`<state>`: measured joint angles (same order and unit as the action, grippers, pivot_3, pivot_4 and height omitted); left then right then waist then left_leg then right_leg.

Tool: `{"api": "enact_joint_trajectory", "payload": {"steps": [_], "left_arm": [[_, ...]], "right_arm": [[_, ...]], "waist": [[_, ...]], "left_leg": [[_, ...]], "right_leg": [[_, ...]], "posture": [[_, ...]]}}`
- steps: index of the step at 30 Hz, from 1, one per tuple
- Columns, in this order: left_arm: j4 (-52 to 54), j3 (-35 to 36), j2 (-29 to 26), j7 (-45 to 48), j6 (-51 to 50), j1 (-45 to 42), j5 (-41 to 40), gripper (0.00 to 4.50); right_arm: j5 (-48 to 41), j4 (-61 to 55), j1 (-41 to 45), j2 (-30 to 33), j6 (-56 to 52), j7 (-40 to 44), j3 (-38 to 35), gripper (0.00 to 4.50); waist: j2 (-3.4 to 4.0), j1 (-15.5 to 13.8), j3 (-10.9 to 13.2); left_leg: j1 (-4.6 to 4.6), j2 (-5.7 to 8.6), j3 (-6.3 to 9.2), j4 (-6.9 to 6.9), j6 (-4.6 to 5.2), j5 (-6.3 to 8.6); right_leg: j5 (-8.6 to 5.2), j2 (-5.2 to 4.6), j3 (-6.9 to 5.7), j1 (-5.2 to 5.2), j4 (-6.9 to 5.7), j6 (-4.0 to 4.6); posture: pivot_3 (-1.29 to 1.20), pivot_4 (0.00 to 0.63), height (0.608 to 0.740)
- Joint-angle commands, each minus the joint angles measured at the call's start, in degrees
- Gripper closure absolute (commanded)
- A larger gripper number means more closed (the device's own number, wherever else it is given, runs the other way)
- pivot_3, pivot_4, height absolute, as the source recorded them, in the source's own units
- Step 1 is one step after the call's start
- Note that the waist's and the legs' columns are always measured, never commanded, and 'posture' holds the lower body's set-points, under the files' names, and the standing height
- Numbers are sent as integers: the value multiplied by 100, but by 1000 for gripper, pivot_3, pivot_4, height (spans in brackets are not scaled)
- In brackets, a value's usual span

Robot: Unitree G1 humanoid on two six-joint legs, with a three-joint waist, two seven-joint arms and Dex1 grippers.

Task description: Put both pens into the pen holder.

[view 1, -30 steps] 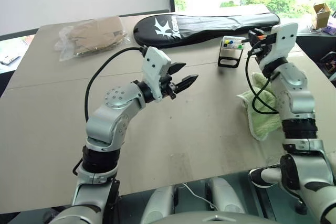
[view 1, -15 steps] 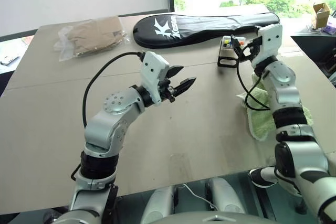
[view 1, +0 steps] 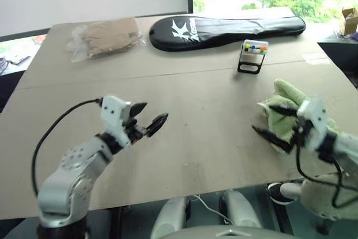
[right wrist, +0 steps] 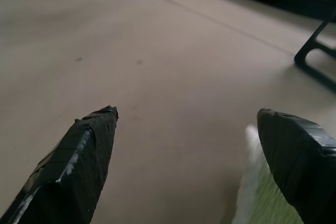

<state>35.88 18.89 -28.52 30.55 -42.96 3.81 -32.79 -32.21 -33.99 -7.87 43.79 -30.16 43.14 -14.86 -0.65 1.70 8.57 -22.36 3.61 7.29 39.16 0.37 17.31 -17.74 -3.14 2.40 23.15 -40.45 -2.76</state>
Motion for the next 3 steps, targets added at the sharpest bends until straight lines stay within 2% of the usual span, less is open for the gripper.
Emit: {"api": "enact_joint_trajectory", "payload": {"steps": [1, 3], "left_arm": [[326, 427, -148, 144, 168, 381, -232, 99], [308, 625, -131, 106, 187, 587, -320, 99]], "right_arm": [[-203, -602, -532, 94, -10, 122, -642, 0], [-173, -725, -908, 59, 75, 204, -796, 0]], "waist": [[3, -36, 3], [3, -56, 4]], "left_leg": [[31, -2, 1, -6, 2, 2], [89, -7, 7, -26, 31, 19]], "right_leg": [[0, 2, -2, -37, 17, 0], [0, 4, -12, -110, 59, 0]], "posture": [[0, 150, 740], [0, 150, 740]]}}
